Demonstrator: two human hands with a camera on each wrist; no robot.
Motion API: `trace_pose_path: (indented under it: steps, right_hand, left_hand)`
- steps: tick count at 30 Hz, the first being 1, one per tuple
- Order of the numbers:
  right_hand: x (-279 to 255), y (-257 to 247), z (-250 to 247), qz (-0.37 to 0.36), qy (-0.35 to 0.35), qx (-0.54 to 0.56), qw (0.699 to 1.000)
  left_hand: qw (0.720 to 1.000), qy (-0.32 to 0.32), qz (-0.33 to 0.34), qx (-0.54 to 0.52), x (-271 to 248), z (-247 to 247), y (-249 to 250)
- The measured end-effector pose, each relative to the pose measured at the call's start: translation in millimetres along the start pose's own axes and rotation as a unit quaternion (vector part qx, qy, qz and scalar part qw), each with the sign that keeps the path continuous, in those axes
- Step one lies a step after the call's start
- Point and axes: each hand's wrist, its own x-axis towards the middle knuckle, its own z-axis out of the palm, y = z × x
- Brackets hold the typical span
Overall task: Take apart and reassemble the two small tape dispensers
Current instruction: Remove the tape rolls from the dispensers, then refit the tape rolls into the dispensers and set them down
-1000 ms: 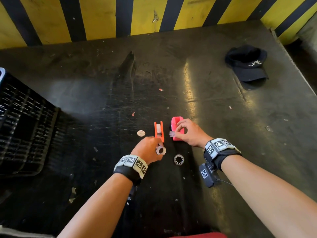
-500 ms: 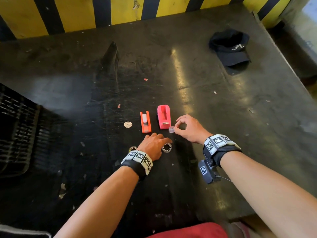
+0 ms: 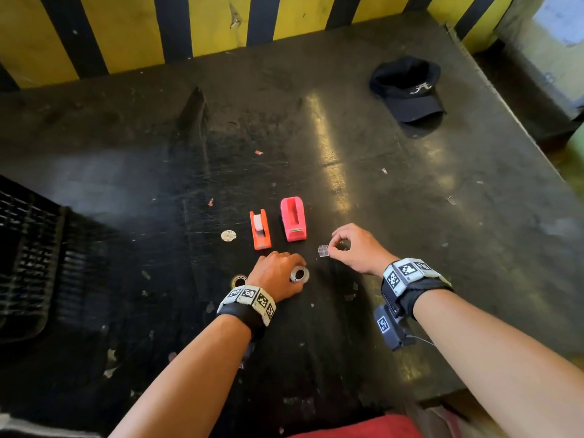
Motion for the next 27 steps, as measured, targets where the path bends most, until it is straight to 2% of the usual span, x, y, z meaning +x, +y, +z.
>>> trace_pose_path:
  steps: [2, 4, 6, 14, 27]
  right_hand:
    - [-1, 0, 2, 0.001, -0.003, 0.002, 1.000]
    - [-1, -5, 4, -0.001, -0.005, 0.012, 1.000]
    - [0, -15, 8, -0.013, -0.017, 0.030, 0.999]
    - [11, -71, 20, -0.074, -0.055, 0.061, 0.994]
    - [9, -94, 18, -0.083, -0.094, 0.065, 0.990]
  left_hand:
    - [0.986, 0.045, -0.054, -0.149, -5, -9, -7]
    - [0.951, 0.067, -0.106, -0.283, -10, -22, -18]
    - [0.927, 0.064, -0.128, -0.348, -14, -35, -30]
    - [0.899, 0.045, -0.082, -0.427, -34, -57, -39]
    - [0.900, 0.066, -0.069, -0.424, -43, -69, -39]
